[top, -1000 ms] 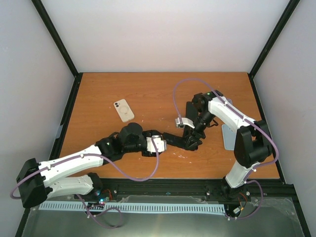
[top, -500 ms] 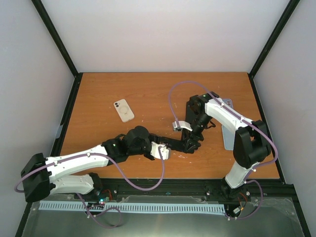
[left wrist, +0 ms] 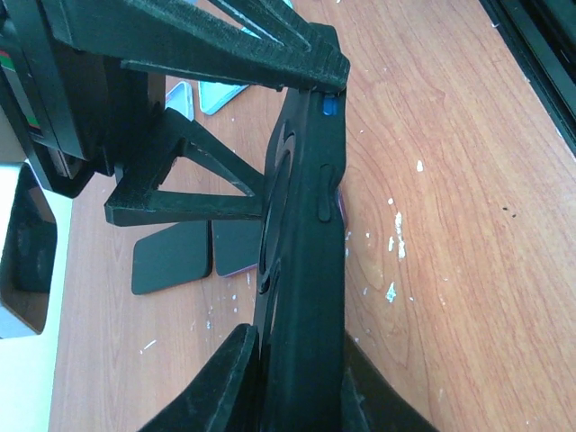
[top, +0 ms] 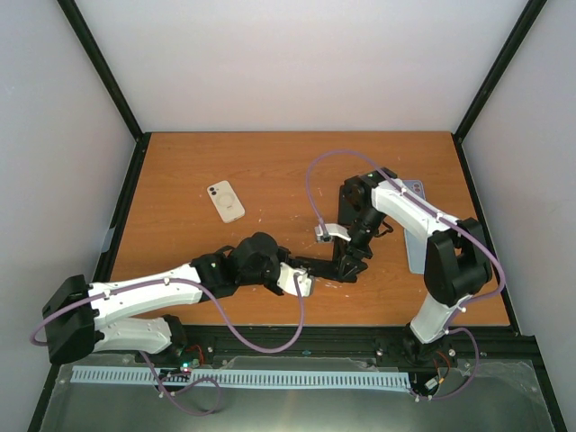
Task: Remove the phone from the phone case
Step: Pick up the phone at the center of the board.
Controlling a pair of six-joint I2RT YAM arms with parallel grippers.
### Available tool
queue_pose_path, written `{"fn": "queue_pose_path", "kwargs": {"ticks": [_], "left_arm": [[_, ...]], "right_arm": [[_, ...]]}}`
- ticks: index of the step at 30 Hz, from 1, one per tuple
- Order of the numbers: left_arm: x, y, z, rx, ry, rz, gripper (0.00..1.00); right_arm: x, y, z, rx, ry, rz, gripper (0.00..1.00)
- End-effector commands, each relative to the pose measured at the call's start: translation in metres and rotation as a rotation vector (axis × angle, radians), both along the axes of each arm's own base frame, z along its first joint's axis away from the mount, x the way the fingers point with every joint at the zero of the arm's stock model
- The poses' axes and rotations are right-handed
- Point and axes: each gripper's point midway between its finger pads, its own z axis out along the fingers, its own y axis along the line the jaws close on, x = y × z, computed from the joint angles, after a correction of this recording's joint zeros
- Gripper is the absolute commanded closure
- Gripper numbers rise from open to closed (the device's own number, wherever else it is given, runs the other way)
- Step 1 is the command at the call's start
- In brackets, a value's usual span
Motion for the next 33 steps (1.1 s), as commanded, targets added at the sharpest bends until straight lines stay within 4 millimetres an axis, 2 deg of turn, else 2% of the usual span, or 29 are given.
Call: {"fn": "queue_pose_path", "kwargs": {"ticks": [1, 5, 10, 13, 18, 22, 27, 33], "left_arm": [[0.006, -0.006, 0.028, -0.087, 0.049, 0.073, 0.89], [0.006, 0.0, 0.028, -0.093, 0.117, 0.131, 0.89], [0.015, 0.017, 0.047, -0.189, 0.218, 0.205, 0.89], [0.017, 0.024, 0.058, -0.243, 0.302, 0.216, 0.89], [0.012, 0.024, 0.072, -0.308, 0.369, 0.2, 0.89], [0.01, 0.021, 0.081, -0.345, 0.387, 0.183, 0.89], [0.014, 0.021, 0.089, -0.376, 0.39, 0.192, 0.89], [0.02, 0.021, 0.094, -0.401, 0.404, 0.221, 0.89]], "right_arm": [[-0.004, 0.017, 0.026, 0.126, -0.031, -0.012, 0.22], [-0.001, 0.019, 0.047, 0.172, -0.105, -0.021, 0.05], [0.005, 0.019, 0.067, 0.202, -0.216, -0.049, 0.02], [0.009, 0.016, 0.068, 0.199, -0.298, -0.058, 0.04], [0.03, 0.011, 0.057, 0.19, -0.484, -0.103, 0.14], [0.044, 0.012, 0.055, 0.178, -0.546, -0.124, 0.23], [0.036, 0.014, 0.045, 0.159, -0.531, -0.064, 0.32], [0.023, 0.015, 0.04, 0.154, -0.518, 0.0, 0.49]]}}
